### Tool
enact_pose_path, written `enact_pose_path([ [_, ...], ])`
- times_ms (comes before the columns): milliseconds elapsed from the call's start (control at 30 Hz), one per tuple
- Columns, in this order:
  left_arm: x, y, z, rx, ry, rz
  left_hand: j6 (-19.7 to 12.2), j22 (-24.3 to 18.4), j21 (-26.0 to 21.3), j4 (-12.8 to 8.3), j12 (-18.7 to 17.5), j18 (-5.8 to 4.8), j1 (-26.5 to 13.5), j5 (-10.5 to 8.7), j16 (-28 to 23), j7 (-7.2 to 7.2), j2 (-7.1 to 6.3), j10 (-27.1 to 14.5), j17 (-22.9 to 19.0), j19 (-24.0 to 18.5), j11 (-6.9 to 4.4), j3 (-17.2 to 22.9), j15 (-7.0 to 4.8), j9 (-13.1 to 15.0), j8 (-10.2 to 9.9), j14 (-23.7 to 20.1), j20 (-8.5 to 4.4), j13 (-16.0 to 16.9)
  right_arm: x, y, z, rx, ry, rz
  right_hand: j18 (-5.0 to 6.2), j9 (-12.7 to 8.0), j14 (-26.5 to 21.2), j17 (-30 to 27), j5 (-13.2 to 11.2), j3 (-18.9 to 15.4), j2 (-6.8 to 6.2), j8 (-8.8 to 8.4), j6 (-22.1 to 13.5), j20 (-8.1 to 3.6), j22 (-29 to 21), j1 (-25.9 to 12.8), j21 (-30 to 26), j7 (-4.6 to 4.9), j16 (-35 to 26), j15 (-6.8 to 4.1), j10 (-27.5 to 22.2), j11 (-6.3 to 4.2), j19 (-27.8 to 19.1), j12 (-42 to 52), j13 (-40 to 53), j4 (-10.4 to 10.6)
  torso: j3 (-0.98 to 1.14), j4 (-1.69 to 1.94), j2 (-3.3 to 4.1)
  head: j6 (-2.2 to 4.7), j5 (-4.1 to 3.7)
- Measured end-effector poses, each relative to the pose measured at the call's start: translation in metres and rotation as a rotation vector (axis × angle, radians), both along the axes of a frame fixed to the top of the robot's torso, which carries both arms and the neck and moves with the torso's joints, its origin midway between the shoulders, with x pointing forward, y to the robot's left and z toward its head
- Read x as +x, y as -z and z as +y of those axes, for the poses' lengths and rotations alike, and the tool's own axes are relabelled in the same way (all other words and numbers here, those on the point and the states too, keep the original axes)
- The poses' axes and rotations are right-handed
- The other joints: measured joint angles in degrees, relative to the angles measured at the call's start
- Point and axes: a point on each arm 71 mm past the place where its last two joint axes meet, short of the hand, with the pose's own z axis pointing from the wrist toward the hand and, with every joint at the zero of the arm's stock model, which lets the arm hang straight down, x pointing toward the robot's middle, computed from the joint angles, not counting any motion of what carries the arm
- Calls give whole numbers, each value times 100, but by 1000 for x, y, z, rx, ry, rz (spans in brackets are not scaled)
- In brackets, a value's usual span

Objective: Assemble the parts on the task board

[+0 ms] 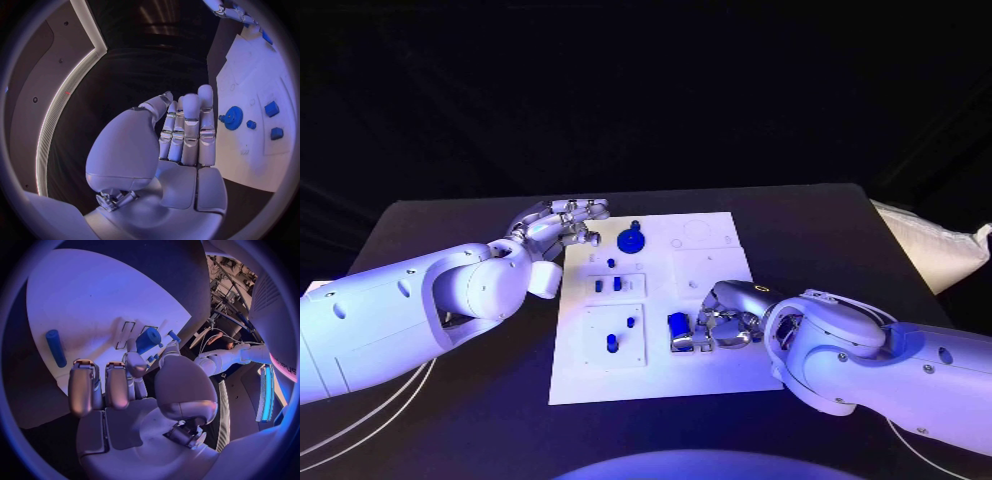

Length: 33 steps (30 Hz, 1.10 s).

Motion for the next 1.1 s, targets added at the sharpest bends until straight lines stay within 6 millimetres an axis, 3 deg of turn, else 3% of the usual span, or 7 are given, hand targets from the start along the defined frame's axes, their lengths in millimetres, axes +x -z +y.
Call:
enact_pose_path([
  [167, 0, 0, -1, -2, 4, 0, 0, -5, 0, 0, 0, 0, 0, 0, 0, 0, 0, 0, -3, 0, 0, 0, 0, 0, 0, 0, 0, 0, 0, -1, 1, -5, -6, -12, 0, 31, 0, 0, 0, 254, -47, -22, 0, 0, 0, 97, 0, 0, -23, 0, 0, 0, 0, 0, 2, -18, 4, -2, 0, 0, -5],
  [267, 0, 0, -1, -2, 6, 0, 0, -5, 0, 0, 0, 0, 0, 0, 0, 0, 0, 0, -3, 0, 0, 0, 0, 0, 0, 0, 0, 0, -1, -1, 2, -6, -12, -18, 0, 63, 0, 4, 0, 426, 147, -22, 0, 0, 0, 631, 0, 0, -23, 0, 0, 0, 0, 0, 38, -159, 4, 2, 1, -6, -7],
  [333, 0, 0, -2, -2, 8, 0, 0, -5, 0, 0, 0, 0, 0, 0, 0, 0, 0, 0, -3, 0, 0, 0, 0, 0, 0, 0, 0, 0, -1, -2, 4, -7, -16, -22, 1, 80, 0, 19, 128, 558, 268, -22, 0, 0, 13, 1015, 0, 0, -23, 0, 0, 0, 0, 0, 61, -294, 4, 5, 1, -12, -7],
  [467, 0, 0, -2, -2, 10, 0, 0, -5, 0, 0, 0, 0, 0, 0, 0, 0, 0, 0, -3, 0, 0, 0, 0, 0, 0, 0, 0, 0, -1, -3, 8, -5, -32, -32, 0, 108, 0, 45, 224, 752, 413, -22, 0, 0, 47, 1608, 0, 0, -23, 0, 0, 0, 0, 0, 97, -631, 3, 9, 2, -18, -4],
  [633, 0, 0, -2, -2, 11, 0, 0, -5, 0, 0, 0, 1, 0, 0, 0, 0, 0, 0, -2, 0, 0, 0, 0, 0, 0, 0, 0, 0, 0, 0, 9, -19, -38, -36, 0, 135, -18, 98, 197, 818, 586, -21, 27, 0, 97, 1792, 0, -27, -23, -18, 33, -32, 1, 68, 172, -711, 1, 9, 5, -29, 9],
  [933, 0, 0, -1, 0, 14, 1, 0, -4, 0, 0, 0, 0, 0, 0, 0, 0, 0, 0, -2, 0, 0, 0, 0, 0, 0, 0, 0, 0, 2, 1, 10, -32, -44, -38, 0, 159, 0, 141, 247, 783, 629, -20, 50, -22, 122, 1835, 0, -9, 4, -40, 117, -50, 23, 147, 259, -709, -3, 5, 4, -53, 26],
  [1100, 0, 0, -1, 2, 15, 1, -19, -4, -23, -10, 0, 0, 8, 0, 0, -19, 8, 0, -2, 0, 0, -10, 0, 0, 0, 0, 0, 0, 2, 1, 8, -37, -43, -36, 0, 176, 0, 141, 281, 610, 457, -21, 67, -22, 121, 1662, 0, -26, 3, -40, 135, -52, 23, 157, 273, -614, -2, -2, 2, -60, 32],
])
